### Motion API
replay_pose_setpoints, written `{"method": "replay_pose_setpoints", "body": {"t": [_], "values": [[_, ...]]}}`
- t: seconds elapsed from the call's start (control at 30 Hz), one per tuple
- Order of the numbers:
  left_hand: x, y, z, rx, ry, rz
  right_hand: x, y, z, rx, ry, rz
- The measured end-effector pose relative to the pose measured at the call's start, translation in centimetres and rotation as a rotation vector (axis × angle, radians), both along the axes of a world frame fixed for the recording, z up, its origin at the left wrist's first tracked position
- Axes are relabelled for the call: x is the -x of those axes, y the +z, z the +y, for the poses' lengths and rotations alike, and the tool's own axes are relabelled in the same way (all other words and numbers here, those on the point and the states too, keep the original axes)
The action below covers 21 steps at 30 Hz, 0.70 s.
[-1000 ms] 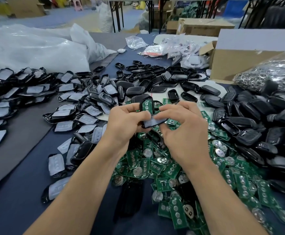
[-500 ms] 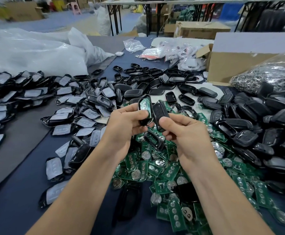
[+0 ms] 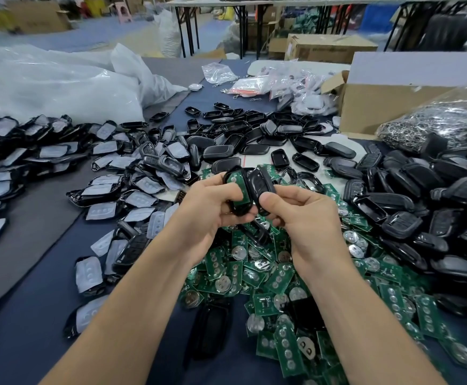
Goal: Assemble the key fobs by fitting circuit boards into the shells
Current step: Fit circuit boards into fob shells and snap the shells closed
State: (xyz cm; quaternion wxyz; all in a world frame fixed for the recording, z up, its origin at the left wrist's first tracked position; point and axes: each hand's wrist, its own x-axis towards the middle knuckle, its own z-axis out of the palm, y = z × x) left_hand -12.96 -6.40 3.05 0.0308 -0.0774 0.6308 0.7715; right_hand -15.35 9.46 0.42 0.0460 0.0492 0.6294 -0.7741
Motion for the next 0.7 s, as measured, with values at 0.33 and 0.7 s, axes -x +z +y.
{"method": "replay_pose_setpoints", "body": {"t": [0.33,0.7], "values": [[0.1,-0.1,-0.3,-0.005,0.000,-0.019,-0.7,0.4,-0.1,-0.269,-0.079,0.087],[0.2,-0.3,-0.1,-0.042,-0.003,-0.023,-2.3,0.9,-1.5,-0.674,-0.186,0.451]]}}
